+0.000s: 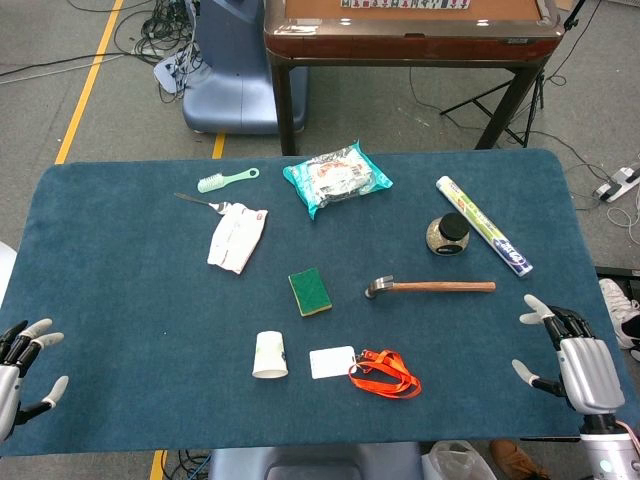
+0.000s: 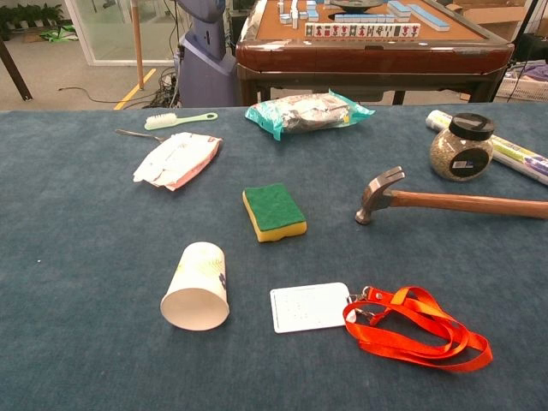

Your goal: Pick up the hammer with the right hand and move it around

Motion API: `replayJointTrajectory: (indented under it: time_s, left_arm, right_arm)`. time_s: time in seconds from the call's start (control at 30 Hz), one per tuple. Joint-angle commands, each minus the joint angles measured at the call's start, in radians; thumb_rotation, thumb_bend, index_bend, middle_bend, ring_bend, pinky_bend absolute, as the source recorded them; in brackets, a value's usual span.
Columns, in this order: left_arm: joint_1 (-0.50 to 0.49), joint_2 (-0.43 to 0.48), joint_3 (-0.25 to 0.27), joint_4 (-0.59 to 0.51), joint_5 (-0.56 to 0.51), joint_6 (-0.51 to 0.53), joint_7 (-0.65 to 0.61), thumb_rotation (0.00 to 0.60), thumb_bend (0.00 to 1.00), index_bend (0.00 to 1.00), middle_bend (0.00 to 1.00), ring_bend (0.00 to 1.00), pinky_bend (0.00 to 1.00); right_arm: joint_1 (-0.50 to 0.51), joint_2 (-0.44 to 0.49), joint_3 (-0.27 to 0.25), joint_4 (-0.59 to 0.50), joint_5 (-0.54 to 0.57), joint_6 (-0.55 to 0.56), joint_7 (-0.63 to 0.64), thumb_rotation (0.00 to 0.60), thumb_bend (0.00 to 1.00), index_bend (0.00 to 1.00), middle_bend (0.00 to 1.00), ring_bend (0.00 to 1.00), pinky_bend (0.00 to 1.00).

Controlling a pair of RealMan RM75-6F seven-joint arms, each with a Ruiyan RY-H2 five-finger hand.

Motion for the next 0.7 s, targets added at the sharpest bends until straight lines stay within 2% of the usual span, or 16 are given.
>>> replayJointTrajectory:
  time_s: [0.03, 0.33, 0.47, 0.7]
  left_arm:
    - [0.000, 0.000, 0.000, 0.000, 0.001, 0.001, 0.000, 0.600, 0.25, 0.28, 0.17, 0.08, 0.13]
    - [0.001, 0.000, 0.001, 0.000, 0.002, 0.002, 0.000, 0.600, 0.25, 0.28, 0.17, 0.08, 0.13]
    - [-0.001, -0.001, 0.002, -0.001, 0.004, -0.001, 0.003, 0.600, 0.25, 0.28, 0.17, 0.08, 0.13]
    - [-0.002, -0.001, 0.001, -0.001, 0.001, -0.004, 0.007, 0.600, 0.25, 0.28, 0.17, 0.08, 0.13]
  right_arm:
    - [0.000, 0.001, 0.001, -0.001, 0.000, 0.001, -0.001, 0.600, 0.19, 0.15, 0.34, 0.18, 0.18]
    - [0.025, 0.010, 0.014, -0.008, 0.012, -0.031, -0.028, 0.600, 0.19, 0.16, 0.34, 0.18, 0.18]
    - [0.063, 0.020, 0.041, -0.026, 0.032, -0.071, -0.081, 0.600, 0.19, 0.25, 0.36, 0.18, 0.18]
    - [0.155, 0.024, 0.092, -0.050, 0.109, -0.190, -0.189, 0.600, 0.19, 0.33, 0.41, 0.18, 0.18]
